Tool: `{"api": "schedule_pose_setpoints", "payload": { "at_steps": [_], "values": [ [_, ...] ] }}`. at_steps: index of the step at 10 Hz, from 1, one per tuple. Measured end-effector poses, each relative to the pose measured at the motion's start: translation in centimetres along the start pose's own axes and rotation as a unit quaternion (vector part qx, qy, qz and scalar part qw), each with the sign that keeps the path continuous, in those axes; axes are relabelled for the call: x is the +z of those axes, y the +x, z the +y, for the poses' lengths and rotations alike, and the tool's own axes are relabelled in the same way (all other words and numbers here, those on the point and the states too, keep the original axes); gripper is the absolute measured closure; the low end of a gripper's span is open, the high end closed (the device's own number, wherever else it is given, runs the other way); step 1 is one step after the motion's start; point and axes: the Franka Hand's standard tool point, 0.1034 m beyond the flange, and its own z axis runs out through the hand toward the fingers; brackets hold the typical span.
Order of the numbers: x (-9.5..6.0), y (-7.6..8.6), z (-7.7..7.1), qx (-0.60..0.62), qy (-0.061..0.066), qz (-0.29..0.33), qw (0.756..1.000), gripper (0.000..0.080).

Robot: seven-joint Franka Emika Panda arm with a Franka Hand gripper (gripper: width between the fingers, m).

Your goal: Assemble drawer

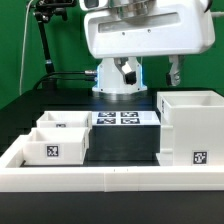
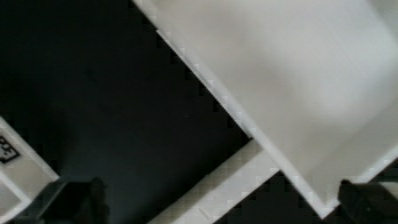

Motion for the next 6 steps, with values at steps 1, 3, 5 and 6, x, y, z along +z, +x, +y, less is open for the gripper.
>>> {"api": "schedule_pose_setpoints", "payload": {
  "at_steps": [1, 3, 5, 6],
  "values": [
    [0.0, 0.0, 0.0, -0.035, 0.000, 0.000, 0.999, 0.0151],
    [0.2, 0.3, 0.8, -0.182, -0.028, 0.005, 0.983, 0.0151],
    [0.5, 0.6, 2.6, -0.312, -0.047, 0.003, 0.949, 0.0151],
    [0.7, 0.8, 3.7, -0.361, -0.053, 0.006, 0.931, 0.0151]
  ]
}}
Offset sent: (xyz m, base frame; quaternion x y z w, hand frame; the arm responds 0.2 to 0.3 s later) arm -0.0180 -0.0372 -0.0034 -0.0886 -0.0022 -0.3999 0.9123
